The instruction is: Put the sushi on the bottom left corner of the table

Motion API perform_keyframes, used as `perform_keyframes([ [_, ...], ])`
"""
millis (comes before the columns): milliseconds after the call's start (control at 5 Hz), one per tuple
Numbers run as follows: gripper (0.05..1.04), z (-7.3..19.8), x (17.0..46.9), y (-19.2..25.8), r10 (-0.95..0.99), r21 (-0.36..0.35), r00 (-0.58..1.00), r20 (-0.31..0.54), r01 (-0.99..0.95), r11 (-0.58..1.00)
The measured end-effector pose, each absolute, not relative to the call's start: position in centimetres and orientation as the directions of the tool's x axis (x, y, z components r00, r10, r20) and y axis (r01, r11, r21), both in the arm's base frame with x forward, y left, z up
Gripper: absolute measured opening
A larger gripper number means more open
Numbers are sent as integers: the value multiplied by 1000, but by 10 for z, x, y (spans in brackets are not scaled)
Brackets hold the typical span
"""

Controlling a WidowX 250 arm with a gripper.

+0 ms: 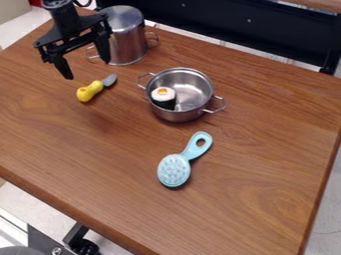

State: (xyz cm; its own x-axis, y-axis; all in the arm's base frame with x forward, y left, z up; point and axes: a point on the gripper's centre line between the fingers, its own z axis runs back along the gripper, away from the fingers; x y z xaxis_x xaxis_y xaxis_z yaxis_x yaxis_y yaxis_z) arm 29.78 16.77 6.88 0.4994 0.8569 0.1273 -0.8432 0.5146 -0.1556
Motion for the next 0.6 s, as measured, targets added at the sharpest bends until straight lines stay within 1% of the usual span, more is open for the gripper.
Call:
perform_keyframes([
  [200, 997, 58, 295, 165, 858, -142, 505, 97, -846, 514],
  [400, 997, 57, 297, 162, 821, -151, 562, 104, -807, 572],
  [600, 997, 58, 300, 156, 766, -118, 633, 109, -757, 643],
])
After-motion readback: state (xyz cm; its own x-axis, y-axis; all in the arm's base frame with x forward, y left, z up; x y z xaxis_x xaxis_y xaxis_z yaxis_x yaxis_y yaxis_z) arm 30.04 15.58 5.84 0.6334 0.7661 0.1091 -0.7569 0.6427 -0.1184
